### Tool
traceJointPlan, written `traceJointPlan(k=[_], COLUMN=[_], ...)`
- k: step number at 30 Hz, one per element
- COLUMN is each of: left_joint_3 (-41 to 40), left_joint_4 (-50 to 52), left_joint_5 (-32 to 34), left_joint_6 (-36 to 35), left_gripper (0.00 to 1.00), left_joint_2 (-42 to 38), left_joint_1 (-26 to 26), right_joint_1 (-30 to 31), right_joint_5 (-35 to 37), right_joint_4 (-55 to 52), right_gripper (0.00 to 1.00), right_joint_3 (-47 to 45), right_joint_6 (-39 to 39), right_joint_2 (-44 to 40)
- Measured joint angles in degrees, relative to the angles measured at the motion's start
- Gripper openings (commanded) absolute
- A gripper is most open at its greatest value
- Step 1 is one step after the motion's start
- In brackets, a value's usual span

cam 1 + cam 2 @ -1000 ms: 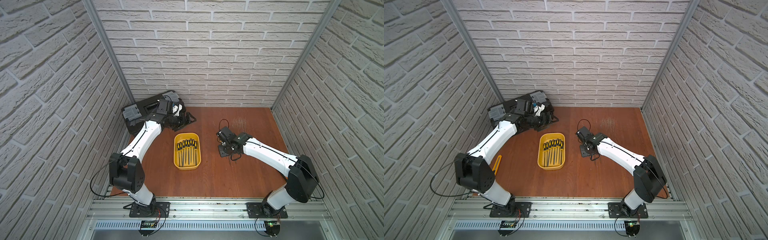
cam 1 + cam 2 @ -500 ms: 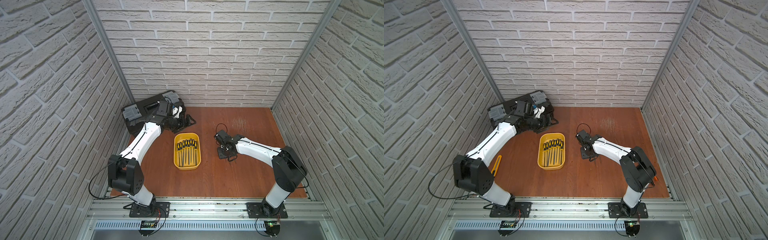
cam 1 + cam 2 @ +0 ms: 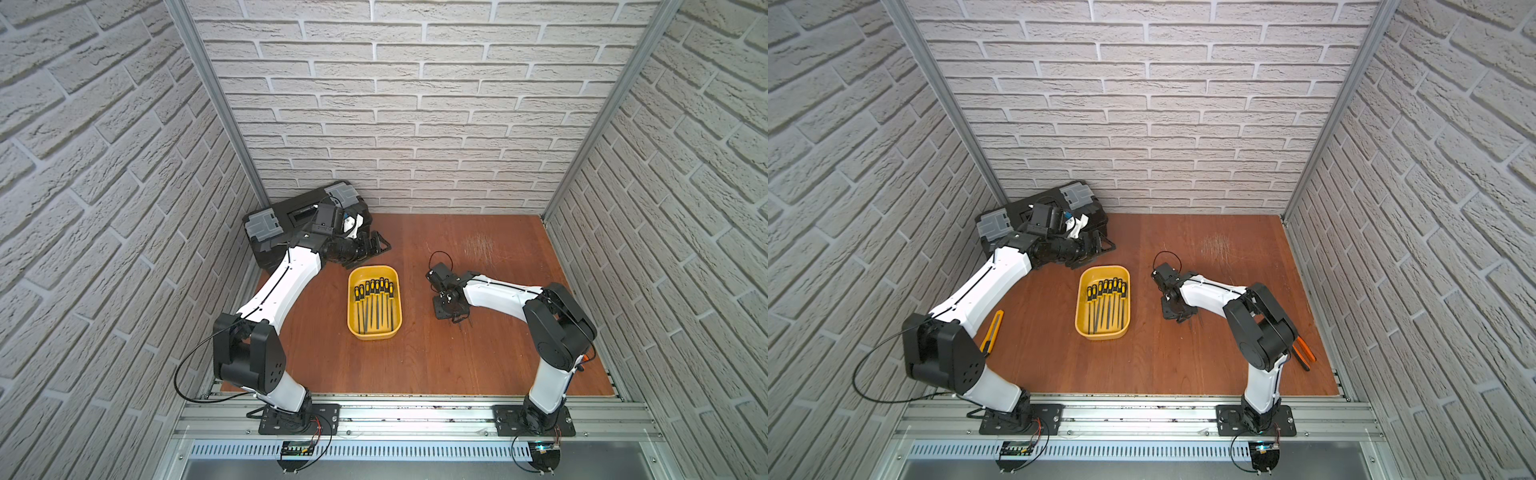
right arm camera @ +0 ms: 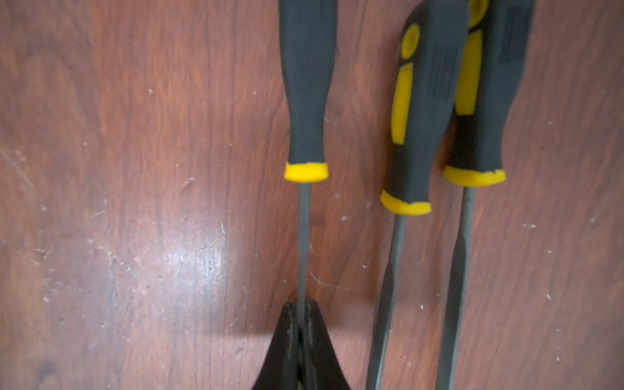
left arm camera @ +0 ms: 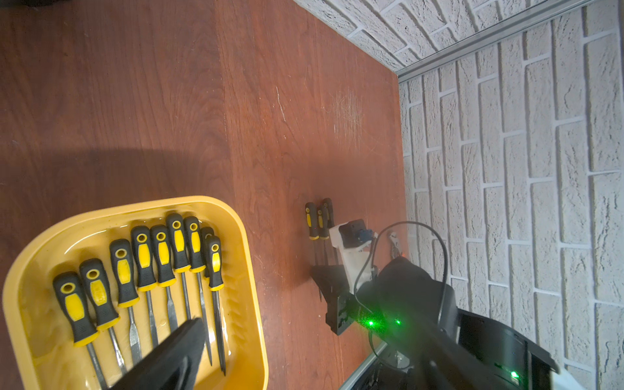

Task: Take the file tool out of the storage box
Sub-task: Place the file tool at the center of the board, then pick up the file tool from the storage box.

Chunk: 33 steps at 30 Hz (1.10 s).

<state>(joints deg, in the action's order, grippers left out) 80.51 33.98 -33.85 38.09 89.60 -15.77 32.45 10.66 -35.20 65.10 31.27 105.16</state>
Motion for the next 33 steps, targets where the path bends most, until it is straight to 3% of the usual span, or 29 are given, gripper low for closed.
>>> traceJointPlan(k=[5,15,23,33], left_joint_3=[0.0,0.0,0.0,5.3], left_joint_4=[0.0,0.0,0.8,10.3], left_joint_5=[0.1,0.2,0.9,10.2], left_joint_6=[0.0,0.0,-0.2,-4.2], left_gripper=[0.99,0.99,0.99,0.9], left_joint_2=[0.0,0.0,0.0,5.7], left_joint_1=[0.0,0.0,-0.1,-5.1], right_joint_1=[0.0,-0.1,-0.2,-0.3], right_joint_5=[0.1,1.3,1.6,1.3], right_joint_4=[0.3,1.0,0.3,-4.4], right_gripper=[0.03,0.21,0.22,0.38], right_joint_3=[-0.3,-1.1,-1.3,-1.6], right_joint_6=[0.5,1.3,1.3,-1.1], right_joint_2=[-0.2,-0.7,-1.3,-14.3])
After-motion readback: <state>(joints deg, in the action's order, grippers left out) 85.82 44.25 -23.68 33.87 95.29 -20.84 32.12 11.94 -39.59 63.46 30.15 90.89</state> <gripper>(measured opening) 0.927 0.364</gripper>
